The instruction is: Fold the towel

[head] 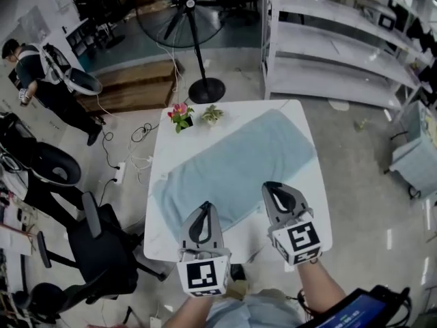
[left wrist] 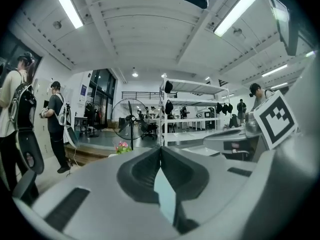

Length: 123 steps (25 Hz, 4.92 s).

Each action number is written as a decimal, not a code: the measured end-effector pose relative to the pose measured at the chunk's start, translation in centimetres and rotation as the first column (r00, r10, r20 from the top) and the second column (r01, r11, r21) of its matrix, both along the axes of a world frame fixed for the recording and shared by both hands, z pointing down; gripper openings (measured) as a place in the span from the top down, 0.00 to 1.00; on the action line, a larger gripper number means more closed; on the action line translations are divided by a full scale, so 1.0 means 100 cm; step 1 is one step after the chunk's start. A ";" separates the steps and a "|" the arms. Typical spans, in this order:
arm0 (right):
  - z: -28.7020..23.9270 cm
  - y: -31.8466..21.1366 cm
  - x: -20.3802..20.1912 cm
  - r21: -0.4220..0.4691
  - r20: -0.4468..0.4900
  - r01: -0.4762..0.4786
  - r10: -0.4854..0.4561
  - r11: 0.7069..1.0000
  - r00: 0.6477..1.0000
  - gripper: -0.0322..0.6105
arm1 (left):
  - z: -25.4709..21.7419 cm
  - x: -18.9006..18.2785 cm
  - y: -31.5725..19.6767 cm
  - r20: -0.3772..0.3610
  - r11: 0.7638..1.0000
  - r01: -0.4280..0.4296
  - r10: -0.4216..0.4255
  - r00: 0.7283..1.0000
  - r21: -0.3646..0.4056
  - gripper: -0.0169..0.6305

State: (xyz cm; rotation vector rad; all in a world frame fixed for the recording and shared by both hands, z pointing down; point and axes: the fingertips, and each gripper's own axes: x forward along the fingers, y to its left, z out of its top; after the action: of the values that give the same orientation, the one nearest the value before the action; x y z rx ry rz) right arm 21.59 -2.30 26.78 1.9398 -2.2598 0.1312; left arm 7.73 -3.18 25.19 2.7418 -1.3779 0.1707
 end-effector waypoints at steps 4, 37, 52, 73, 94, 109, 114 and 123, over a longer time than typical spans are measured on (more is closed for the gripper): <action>-0.026 -0.028 0.006 0.037 -0.032 -0.017 0.019 0.999 0.999 0.92 | -0.020 -0.004 -0.030 -0.015 0.999 0.003 -0.002 1.000 0.050 0.96; 0.116 -0.147 0.243 -0.284 -0.103 -0.052 0.024 0.958 0.994 0.81 | 0.089 0.042 -0.132 0.120 0.971 0.203 -0.189 0.975 -0.125 0.96; 0.226 -0.177 0.327 -0.490 -0.050 -0.022 -0.003 0.871 0.999 0.71 | 0.133 0.067 -0.141 0.194 0.949 0.246 -0.208 0.959 -0.196 0.96; 0.070 -0.185 0.191 -0.346 -0.106 0.077 -0.121 0.935 0.987 0.89 | 0.071 -0.014 -0.091 0.077 0.942 0.307 -0.299 0.951 -0.134 0.96; 0.048 -0.144 -0.134 -0.296 -0.132 0.374 -0.426 0.879 0.895 0.89 | 0.043 -0.223 0.018 0.020 0.867 0.487 -0.488 0.873 -0.105 0.96; 0.101 -0.125 -0.296 -0.313 -0.140 0.473 -0.532 0.824 0.835 0.89 | 0.074 -0.313 0.052 0.031 0.797 0.579 -0.583 0.812 -0.173 0.96; 0.163 -0.110 -0.314 -0.409 -0.139 0.467 -0.559 0.784 0.817 0.89 | 0.078 -0.320 0.052 0.028 0.798 0.574 -0.580 0.814 -0.183 0.96; 0.211 -0.074 -0.352 -0.559 0.011 0.613 -0.734 0.558 0.679 0.50 | 0.099 -0.320 0.056 0.038 0.794 0.563 -0.571 0.820 -0.230 0.96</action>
State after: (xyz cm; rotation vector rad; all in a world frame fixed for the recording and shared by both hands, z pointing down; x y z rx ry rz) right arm -13.58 -9.75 47.84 0.6758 -2.3091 0.3601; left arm -24.29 2.46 35.13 2.0206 -1.9548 0.2268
